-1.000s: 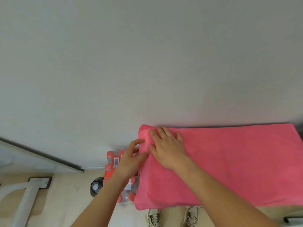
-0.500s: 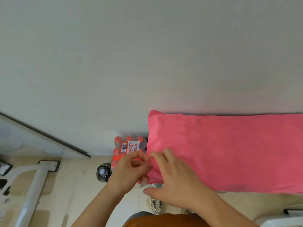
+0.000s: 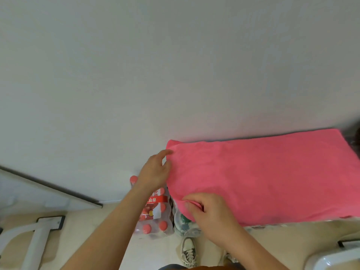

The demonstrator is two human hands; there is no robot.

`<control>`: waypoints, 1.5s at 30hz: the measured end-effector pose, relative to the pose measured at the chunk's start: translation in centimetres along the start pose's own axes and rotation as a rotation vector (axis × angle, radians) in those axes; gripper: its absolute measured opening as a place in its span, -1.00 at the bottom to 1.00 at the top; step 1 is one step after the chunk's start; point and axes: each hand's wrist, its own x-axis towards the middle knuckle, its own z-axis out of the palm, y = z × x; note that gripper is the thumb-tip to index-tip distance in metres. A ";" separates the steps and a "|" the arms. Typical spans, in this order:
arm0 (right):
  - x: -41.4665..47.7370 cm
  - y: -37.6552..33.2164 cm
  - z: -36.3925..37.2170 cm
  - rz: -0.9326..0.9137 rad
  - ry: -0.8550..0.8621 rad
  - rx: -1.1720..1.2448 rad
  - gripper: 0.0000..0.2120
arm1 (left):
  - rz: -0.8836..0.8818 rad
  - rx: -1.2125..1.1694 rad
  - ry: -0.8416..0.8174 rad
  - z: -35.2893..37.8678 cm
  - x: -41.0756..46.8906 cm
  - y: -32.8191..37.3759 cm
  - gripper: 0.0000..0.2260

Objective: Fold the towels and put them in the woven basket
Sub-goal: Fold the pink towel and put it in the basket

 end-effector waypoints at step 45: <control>-16.2 21.2 -27.6 0.840 0.657 -0.353 -0.87 | 0.773 0.275 -0.040 24.1 7.0 31.6 -0.95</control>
